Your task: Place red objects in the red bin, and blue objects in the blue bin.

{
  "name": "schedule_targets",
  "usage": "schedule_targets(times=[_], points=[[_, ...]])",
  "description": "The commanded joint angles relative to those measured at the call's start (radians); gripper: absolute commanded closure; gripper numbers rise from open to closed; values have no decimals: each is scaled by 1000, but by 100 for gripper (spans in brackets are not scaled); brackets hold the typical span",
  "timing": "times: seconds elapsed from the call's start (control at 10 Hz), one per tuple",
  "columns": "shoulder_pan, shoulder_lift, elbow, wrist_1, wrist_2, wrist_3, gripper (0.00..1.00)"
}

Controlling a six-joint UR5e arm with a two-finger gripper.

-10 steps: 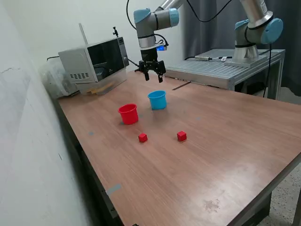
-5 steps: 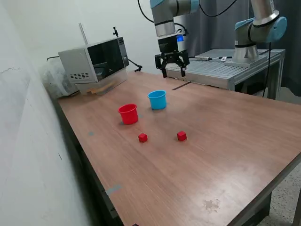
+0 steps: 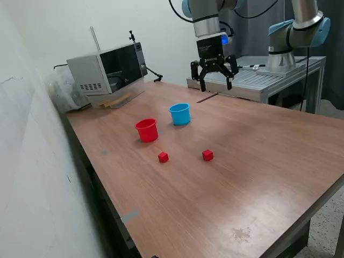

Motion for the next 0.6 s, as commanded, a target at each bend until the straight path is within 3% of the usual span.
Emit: schedule_targets(times=[0.0,0.3,0.5], points=[[38,114,-128,-3,1,195,0],[64,225,-218,-79,-10,406,0],[61,263,-244,-136,-59,510,0]])
